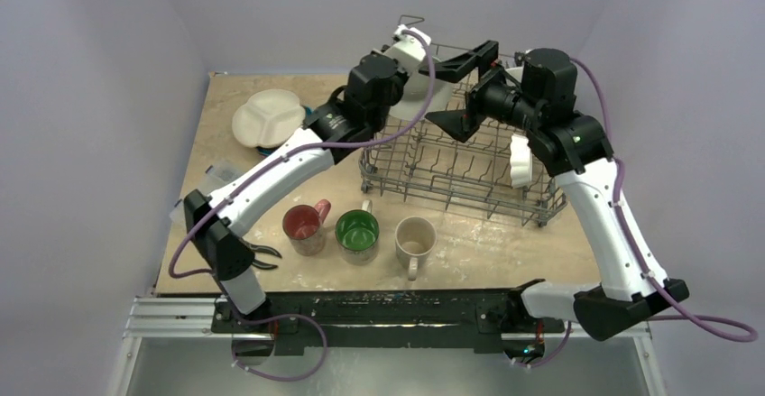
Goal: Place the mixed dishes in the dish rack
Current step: Insert the bowl into the dish rack.
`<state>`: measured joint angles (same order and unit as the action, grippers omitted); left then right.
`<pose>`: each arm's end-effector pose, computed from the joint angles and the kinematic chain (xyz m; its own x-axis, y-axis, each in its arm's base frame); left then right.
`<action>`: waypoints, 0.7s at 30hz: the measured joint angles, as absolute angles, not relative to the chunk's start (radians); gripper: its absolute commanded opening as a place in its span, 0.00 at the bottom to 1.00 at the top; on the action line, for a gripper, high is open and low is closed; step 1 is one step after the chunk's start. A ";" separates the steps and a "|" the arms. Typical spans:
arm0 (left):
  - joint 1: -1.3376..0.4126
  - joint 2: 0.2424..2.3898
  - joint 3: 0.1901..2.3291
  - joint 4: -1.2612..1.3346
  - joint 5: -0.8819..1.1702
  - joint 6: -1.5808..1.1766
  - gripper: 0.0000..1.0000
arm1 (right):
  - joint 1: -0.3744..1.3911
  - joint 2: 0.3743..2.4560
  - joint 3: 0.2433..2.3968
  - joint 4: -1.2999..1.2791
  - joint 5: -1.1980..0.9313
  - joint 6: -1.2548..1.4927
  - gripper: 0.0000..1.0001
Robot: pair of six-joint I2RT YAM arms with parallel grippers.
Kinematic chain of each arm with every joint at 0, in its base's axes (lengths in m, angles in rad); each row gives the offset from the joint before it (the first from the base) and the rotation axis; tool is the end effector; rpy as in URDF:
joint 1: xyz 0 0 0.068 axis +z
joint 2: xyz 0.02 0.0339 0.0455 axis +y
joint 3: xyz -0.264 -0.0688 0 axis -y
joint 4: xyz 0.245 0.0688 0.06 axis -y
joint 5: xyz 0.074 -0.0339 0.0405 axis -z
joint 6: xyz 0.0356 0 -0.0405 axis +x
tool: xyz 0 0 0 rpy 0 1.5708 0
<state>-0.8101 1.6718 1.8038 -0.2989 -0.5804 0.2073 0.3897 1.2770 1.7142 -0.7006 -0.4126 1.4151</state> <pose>0.2788 -0.2646 0.4506 -0.0641 0.3170 -0.9462 0.2515 0.9227 0.2921 0.2194 0.1055 0.4965 -0.7350 0.6765 -0.0466 0.1284 0.2063 0.9700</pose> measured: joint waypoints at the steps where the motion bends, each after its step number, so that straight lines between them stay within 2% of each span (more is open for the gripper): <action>1: -0.817 1.692 1.806 -0.265 -0.595 0.236 0.00 | 0.388 1.272 1.675 -0.657 -0.408 1.485 0.98; 8: -0.847 1.812 1.829 -0.043 -0.691 0.371 0.00 | 0.395 1.267 1.491 -0.545 -0.302 1.844 0.98; 13: -0.860 1.815 1.829 0.028 -0.730 0.411 0.00 | 0.347 1.269 1.476 -0.453 -0.167 1.974 0.98; 21: -0.906 1.815 1.829 0.038 -0.714 0.408 0.00 | 0.258 1.230 1.464 -0.424 -0.042 2.028 0.98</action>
<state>-0.9062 1.8149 1.8290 0.0376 -0.7139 0.4084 0.2581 1.2297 1.4639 -0.4240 -0.0418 2.0285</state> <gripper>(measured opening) 0.076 0.980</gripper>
